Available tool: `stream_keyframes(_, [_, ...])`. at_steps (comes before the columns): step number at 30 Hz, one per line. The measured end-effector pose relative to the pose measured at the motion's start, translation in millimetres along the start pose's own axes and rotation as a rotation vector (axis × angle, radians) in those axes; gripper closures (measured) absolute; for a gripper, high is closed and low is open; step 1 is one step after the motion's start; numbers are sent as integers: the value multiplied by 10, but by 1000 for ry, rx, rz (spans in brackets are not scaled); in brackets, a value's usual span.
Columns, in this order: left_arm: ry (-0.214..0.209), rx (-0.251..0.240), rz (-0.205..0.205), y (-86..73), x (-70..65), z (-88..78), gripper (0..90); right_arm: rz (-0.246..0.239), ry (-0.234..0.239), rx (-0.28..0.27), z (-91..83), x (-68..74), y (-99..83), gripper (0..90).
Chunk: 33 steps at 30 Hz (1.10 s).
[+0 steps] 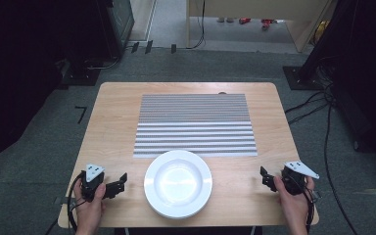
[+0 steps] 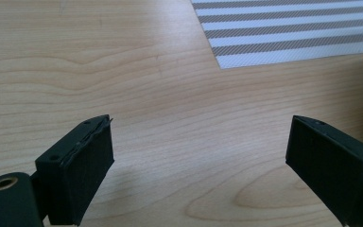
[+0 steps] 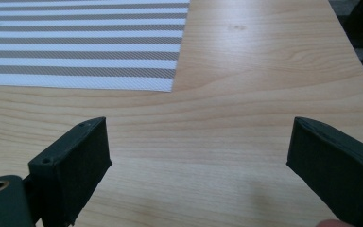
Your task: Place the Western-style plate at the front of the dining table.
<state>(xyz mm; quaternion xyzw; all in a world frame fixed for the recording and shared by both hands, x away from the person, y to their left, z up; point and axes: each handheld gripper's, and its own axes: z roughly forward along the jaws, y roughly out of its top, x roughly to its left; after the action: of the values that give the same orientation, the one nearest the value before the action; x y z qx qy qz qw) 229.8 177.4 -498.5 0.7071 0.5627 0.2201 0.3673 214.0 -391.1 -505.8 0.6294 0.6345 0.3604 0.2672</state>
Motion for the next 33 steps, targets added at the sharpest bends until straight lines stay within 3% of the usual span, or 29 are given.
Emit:
stream_keyframes(8, [-48,-26,-20,28,-85,-55,84,11,15,-23,-49,145,27,79])
stream_keyframes(10, [-55,-30,-21,30,-102,-63,84,19,16,-28,-67,163,36,178])
stream_keyframes(11, [-62,-33,-20,30,-119,-70,84,21,39,-17,-73,165,48,213])
stream_keyframes(16, [-76,-37,-15,33,-163,-80,84,32,101,-23,-92,200,60,181])
stream_keyframes(22, [-107,-37,-16,50,-223,-77,84,13,103,-38,-109,289,66,174])
stream_keyframes(33, [-156,-40,4,51,-401,-115,84,-4,151,-51,-136,521,63,166])
